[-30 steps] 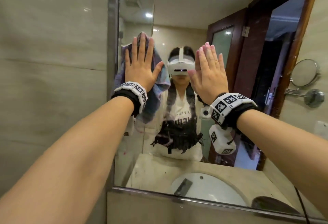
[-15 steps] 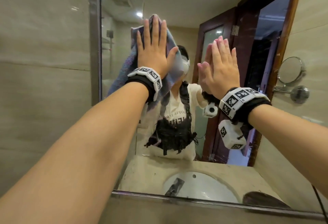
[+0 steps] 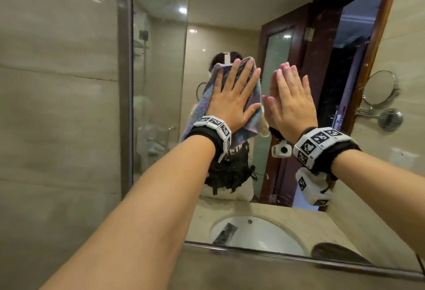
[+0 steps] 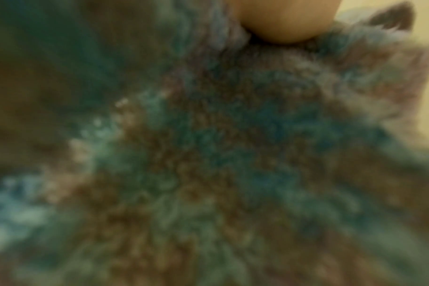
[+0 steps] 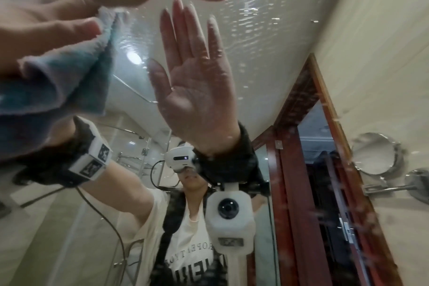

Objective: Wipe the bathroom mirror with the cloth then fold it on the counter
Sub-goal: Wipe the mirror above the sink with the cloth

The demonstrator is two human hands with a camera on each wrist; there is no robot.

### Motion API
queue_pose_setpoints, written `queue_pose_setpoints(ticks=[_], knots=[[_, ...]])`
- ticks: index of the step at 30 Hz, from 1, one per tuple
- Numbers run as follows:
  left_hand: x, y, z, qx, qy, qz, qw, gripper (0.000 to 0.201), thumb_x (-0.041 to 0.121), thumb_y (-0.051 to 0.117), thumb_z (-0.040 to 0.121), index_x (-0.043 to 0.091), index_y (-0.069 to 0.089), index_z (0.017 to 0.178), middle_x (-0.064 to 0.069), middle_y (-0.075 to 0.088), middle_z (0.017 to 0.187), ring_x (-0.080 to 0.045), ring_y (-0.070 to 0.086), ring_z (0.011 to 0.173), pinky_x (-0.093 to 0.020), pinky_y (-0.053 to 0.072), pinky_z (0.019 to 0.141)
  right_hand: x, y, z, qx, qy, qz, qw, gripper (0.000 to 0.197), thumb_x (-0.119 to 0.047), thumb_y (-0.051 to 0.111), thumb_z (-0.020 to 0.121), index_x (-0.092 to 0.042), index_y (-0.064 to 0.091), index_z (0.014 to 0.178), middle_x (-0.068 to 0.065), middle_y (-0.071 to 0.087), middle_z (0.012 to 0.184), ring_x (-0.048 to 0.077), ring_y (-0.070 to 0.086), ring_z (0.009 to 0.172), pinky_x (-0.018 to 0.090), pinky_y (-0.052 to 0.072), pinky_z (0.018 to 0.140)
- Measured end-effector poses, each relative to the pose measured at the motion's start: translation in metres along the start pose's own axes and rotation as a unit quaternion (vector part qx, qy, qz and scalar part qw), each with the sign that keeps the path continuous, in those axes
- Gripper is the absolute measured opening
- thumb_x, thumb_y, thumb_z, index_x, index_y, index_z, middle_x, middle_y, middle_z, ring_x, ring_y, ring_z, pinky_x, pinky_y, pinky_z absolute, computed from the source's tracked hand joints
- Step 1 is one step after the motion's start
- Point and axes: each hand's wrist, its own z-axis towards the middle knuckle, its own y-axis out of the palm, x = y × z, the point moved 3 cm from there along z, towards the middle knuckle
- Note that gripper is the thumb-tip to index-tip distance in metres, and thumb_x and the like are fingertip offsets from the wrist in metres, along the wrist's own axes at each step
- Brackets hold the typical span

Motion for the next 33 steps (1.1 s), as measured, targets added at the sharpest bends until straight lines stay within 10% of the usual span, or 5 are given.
queue_pose_setpoints(ticks=[16, 33], knots=[[-0.041, 0.039, -0.09, -0.029, -0.091, -0.012, 0.995, 0.073, 0.057, 0.018, 0.093, 0.02, -0.014, 0.146, -0.004, -0.009, 0.158, -0.027, -0.01, 0.145, -0.049, -0.018, 0.111, -0.087, 0.032, -0.012, -0.007, -0.031, 0.079, 0.996, 0.058, -0.034, 0.027, 0.097, -0.002, 0.022, 0.146, 0.016, 0.017, 0.154, 0.027, 0.012, 0.144, 0.039, 0.003, 0.117], [-0.103, 0.07, -0.159, 0.028, -0.248, -0.035, 0.968, 0.075, 0.053, 0.025, 0.094, 0.005, 0.007, 0.149, -0.018, 0.01, 0.156, -0.036, 0.008, 0.144, -0.048, 0.005, 0.116, -0.146, 0.078, -0.081, -0.035, -0.153, 0.059, 0.986, 0.057, -0.036, 0.017, 0.1, 0.001, 0.029, 0.143, 0.019, 0.025, 0.151, 0.03, 0.021, 0.141, 0.045, 0.014, 0.116]])
